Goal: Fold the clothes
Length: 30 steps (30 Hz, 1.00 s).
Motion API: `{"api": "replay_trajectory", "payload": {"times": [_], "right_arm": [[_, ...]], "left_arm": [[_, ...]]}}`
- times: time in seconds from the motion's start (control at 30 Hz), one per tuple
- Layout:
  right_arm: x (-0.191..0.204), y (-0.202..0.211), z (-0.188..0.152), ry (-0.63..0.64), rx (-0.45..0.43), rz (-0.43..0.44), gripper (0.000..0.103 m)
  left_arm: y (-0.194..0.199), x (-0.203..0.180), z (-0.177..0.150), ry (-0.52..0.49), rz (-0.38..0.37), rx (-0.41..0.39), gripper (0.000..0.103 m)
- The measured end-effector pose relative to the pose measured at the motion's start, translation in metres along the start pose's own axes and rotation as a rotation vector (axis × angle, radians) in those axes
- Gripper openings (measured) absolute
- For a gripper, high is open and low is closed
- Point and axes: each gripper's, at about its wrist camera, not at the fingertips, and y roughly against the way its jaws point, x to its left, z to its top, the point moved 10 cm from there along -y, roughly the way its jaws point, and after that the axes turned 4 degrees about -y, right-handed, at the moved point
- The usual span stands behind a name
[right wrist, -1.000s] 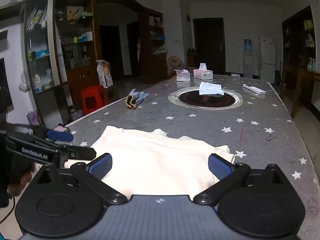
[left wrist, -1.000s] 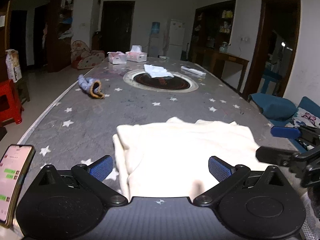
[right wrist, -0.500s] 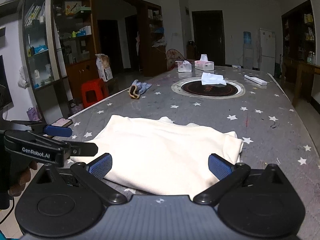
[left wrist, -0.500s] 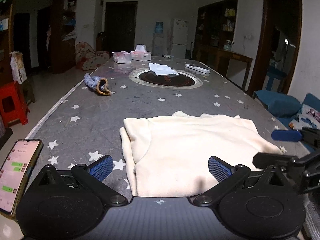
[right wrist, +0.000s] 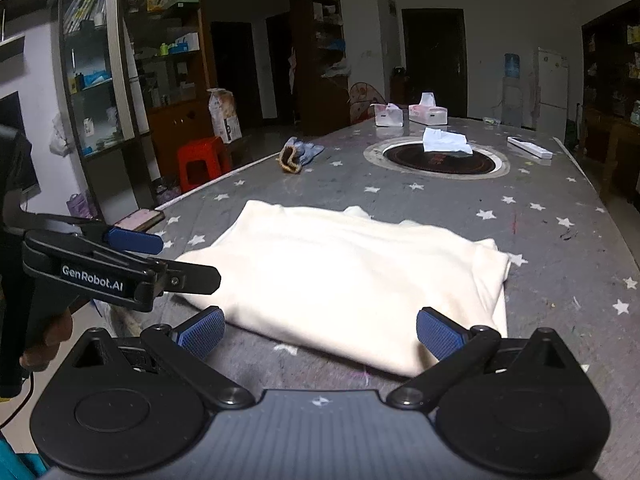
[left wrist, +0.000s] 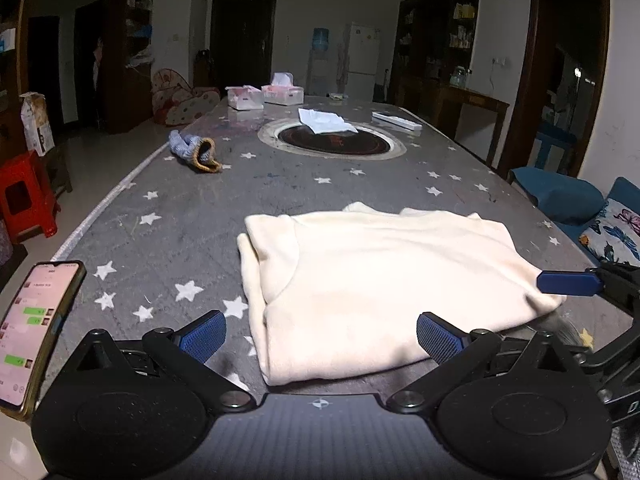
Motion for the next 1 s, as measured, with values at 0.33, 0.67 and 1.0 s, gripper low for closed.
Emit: {"api": "replay_trajectory", "payload": {"times": [0.33,0.67,1.0], "right_arm": [[0.007,-0.001,-0.009,0.009,0.021,0.024,0.103],[0.013,-0.004,-0.009,0.014,0.024,0.047,0.103],[0.008,-0.004,-0.008,0.011,0.026,0.023,0.103]], "left_arm": [[0.000,-0.005,-0.004,0.012,-0.021,0.013,0.103],[-0.002,-0.002,-0.007,0.036,-0.041,0.035,0.103],[-0.007,-0.002,-0.009,0.009,-0.023,0.060,0.103]]}}
